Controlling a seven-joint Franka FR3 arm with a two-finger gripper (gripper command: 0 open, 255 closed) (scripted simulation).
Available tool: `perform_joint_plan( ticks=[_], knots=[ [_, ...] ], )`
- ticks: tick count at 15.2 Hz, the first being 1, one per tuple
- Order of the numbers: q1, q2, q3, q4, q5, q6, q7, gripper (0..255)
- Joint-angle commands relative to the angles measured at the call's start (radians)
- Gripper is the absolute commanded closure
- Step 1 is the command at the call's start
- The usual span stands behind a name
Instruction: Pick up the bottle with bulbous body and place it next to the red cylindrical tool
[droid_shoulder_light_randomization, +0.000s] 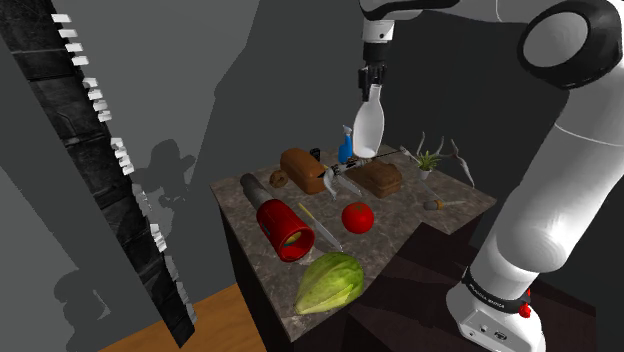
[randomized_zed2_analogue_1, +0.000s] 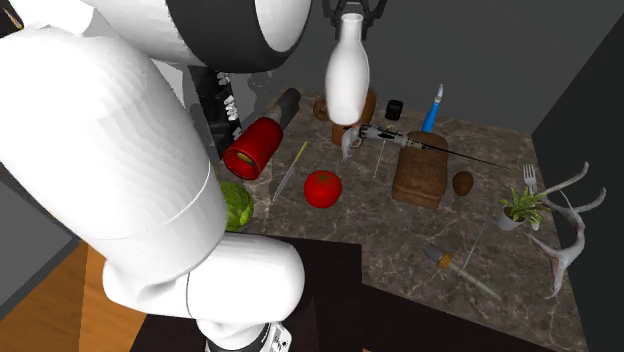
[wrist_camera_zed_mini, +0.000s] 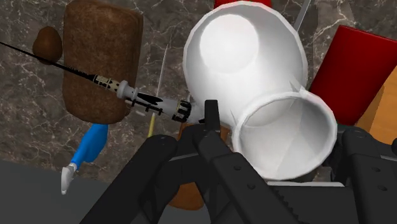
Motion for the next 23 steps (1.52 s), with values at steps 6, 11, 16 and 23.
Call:
perform_joint_plan(
  ticks=[6,11,16,23],
  knots=[
    [0.016,0.226,0.023,0.269,0.067,-0.052,0.045,255],
    [0.021,0.206,0.025,0.173,0.061,0.024,0.048,255],
    [0.025,0.194,0.027,0.09,0.058,0.096,0.051,255],
    [0.028,0.189,0.028,-0.011,0.056,0.191,0.052,255]
  ],
)
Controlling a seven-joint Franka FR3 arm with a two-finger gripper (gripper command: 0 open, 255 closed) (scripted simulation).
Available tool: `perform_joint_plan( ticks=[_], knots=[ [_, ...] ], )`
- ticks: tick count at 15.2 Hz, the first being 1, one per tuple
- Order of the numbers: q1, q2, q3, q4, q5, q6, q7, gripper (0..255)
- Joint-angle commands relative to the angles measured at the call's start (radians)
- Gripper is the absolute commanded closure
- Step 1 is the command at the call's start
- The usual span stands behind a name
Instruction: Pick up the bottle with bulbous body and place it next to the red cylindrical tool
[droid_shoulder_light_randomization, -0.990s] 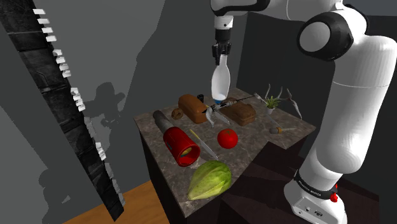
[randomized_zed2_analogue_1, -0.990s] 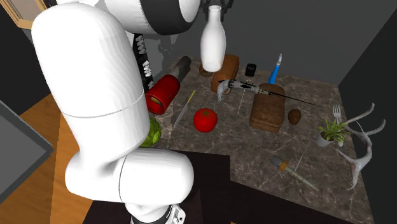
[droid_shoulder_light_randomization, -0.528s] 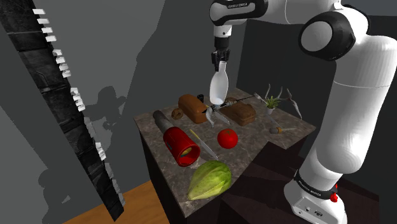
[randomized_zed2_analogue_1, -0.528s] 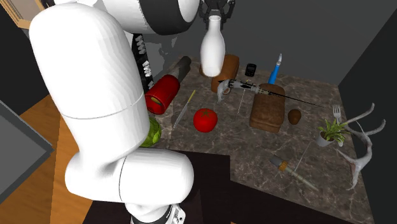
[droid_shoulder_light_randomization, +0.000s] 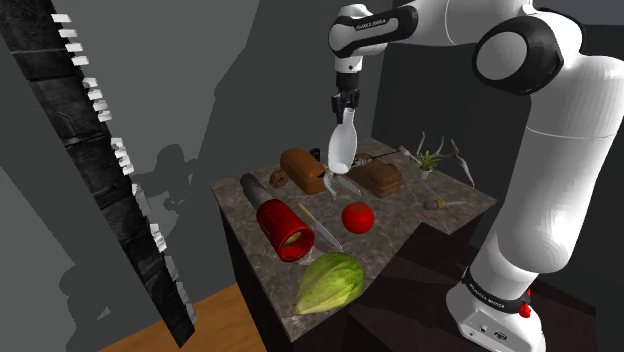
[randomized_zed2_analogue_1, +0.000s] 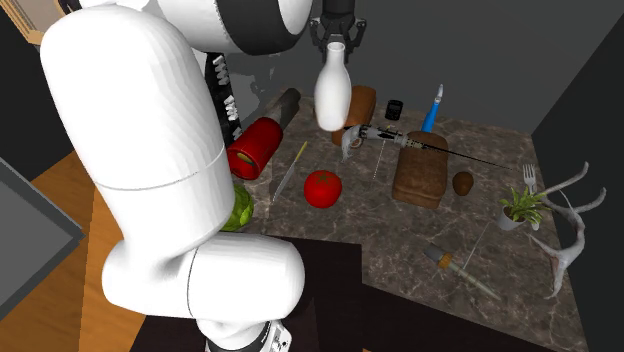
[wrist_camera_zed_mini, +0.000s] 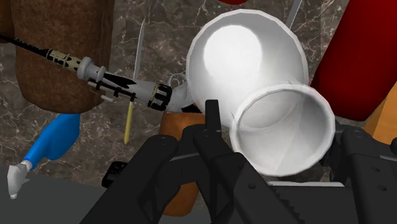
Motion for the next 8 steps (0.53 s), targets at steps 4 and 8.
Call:
perform_joint_plan(
  ticks=[4,8],
  knots=[
    [0.001,0.004,0.001,-0.061,0.002,0.065,-0.001,255],
    [0.001,0.01,0.002,-0.106,0.004,0.117,-0.002,255]
  ],
)
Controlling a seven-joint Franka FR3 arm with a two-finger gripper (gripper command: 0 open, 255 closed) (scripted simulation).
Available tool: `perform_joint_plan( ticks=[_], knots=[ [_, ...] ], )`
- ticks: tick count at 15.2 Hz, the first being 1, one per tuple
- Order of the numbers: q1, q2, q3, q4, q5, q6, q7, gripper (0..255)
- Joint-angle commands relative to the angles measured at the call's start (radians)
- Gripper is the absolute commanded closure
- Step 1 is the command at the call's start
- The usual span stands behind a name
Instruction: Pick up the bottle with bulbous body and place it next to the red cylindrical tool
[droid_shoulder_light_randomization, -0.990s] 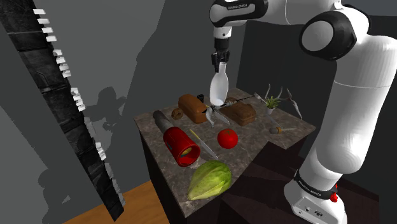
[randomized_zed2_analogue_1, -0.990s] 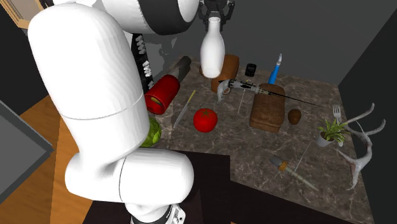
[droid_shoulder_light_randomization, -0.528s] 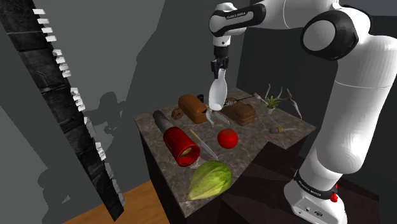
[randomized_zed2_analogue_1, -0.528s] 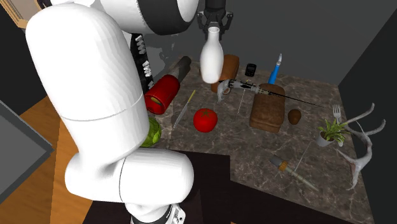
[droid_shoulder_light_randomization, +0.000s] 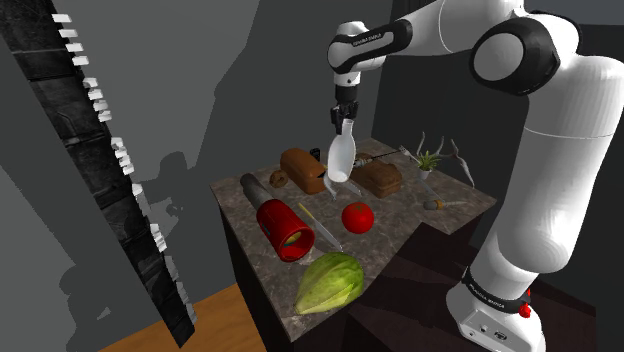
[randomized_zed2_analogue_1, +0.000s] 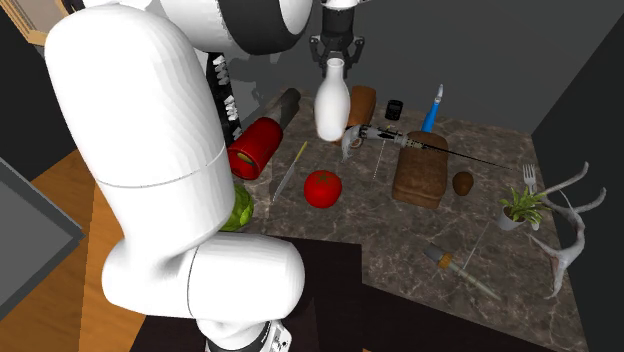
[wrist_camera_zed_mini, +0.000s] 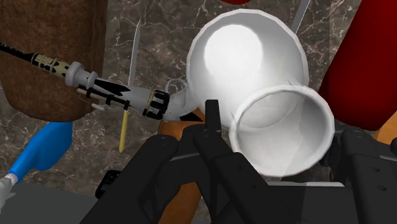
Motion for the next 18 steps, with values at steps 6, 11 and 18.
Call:
perform_joint_plan(
  ticks=[6,11,18],
  knots=[
    [0.001,0.014,0.002,-0.076,0.005,0.09,-0.002,255],
    [0.0,0.033,0.004,-0.119,0.012,0.152,-0.006,255],
    [-0.003,0.068,0.007,-0.171,0.024,0.237,-0.013,255]
  ],
)
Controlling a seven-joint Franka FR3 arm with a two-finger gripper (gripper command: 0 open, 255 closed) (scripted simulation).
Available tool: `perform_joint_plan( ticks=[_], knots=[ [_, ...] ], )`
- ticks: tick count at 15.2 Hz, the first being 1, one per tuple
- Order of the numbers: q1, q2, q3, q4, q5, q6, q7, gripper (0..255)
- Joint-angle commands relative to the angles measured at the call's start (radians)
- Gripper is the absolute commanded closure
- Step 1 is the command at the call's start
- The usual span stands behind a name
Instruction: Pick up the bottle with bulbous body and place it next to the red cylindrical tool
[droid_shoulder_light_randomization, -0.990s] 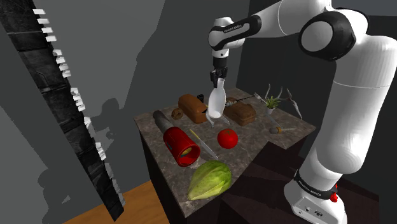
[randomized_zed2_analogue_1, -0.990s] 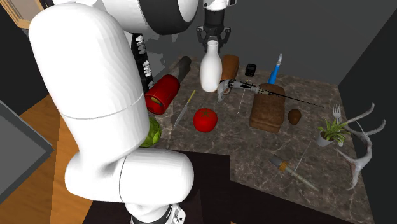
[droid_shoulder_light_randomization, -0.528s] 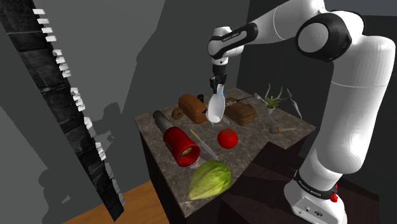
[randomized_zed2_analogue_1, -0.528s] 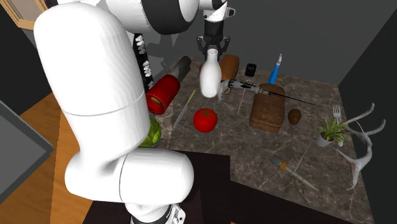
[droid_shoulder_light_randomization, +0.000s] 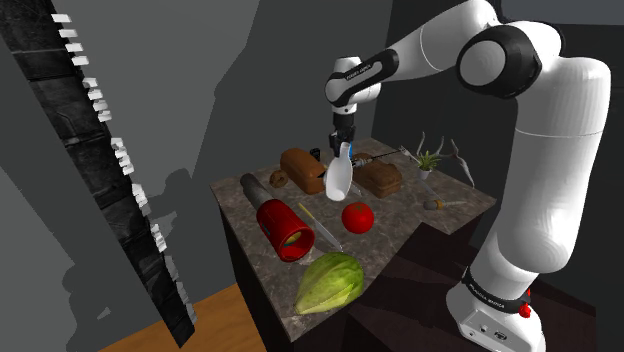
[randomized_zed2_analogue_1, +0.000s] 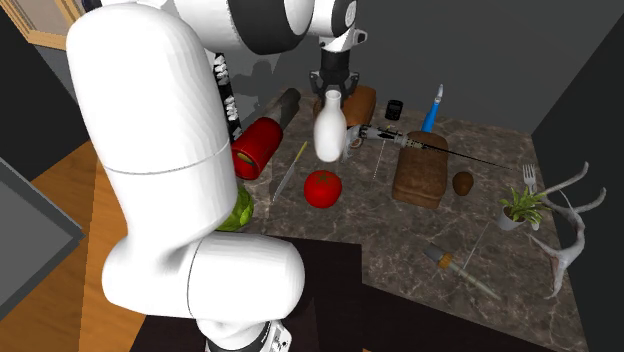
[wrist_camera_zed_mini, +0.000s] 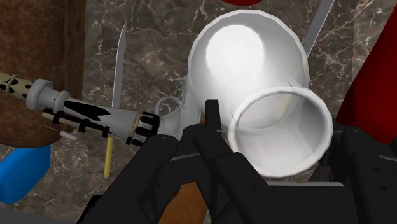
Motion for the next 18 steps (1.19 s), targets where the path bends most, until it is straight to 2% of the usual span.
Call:
perform_joint_plan(
  ticks=[1,15,18],
  knots=[
    [-0.001,0.009,0.001,-0.014,0.003,0.024,-0.002,255],
    [-0.011,0.107,0.014,-0.08,0.039,0.184,-0.024,255],
    [-0.011,0.111,0.015,-0.082,0.041,0.19,-0.025,255]
  ],
)
